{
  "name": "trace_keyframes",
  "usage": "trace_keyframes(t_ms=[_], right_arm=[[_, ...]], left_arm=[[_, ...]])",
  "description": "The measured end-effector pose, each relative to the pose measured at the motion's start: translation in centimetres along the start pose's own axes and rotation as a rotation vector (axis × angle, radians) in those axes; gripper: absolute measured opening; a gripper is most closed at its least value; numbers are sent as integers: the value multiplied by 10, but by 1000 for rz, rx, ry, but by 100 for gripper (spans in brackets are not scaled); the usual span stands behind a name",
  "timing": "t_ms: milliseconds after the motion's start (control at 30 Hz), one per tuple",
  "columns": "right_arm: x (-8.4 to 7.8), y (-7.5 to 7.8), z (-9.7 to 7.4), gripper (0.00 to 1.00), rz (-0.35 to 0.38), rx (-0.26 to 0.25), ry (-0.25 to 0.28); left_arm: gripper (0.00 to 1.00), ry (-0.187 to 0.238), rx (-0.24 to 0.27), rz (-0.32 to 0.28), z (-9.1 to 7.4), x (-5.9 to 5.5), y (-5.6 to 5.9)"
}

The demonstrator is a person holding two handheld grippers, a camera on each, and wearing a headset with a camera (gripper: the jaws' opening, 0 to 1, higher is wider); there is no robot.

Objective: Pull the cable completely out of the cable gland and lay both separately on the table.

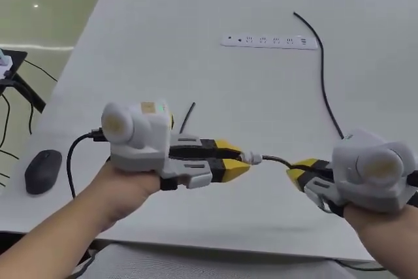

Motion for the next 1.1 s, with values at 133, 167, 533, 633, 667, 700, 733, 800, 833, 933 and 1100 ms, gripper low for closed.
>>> trace_keyframes(t_ms=[133, 167, 533, 633, 667, 700, 733, 800, 833, 933, 1100], right_arm=[[-11, 7, 3, 0, 84, -3, -3], [-14, 8, 4, 0, 98, 0, -4], [-29, 5, 9, 0, 179, 30, 0], [-29, 3, 5, 0, 145, 29, 11], [-29, 4, 3, 0, 142, 29, 17], [-29, 4, 2, 1, 145, 29, 21], [-29, 4, 0, 1, 153, 31, 28], [-28, 3, -1, 1, 163, 35, 43], [-29, 3, -2, 2, 161, 35, 46], [-29, 1, -4, 2, 127, 27, 58], [-21, -2, -11, 6, 120, 38, 97]], left_arm=[[15, 12, -2, -12, -1, 1, 0], [15, 10, -3, -10, -1, 1, 0], [15, -10, -15, 4, 6, -3, 7], [15, -5, -10, 2, 6, -2, 5], [15, -4, -9, 1, 6, -1, 5], [15, -3, -8, 1, 6, 0, 5], [15, -2, -7, 2, 6, 1, 5], [15, 0, -6, 4, 5, 2, 4], [15, -1, -4, 1, 4, 2, 3], [15, -12, -3, 6, 4, 3, 0], [15, -3, -1, 9, 1, 6, -2]])
Point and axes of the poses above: the centre of the closed fingertips' face, and the gripper's own axes: z roughly forward along the fingers, y roughly to its right, x roughly out of its top, the point moved 9 cm from there along -z, roughly backward along the fingers, and after that the axes turned 2 degrees about z, right-handed, at the moved point
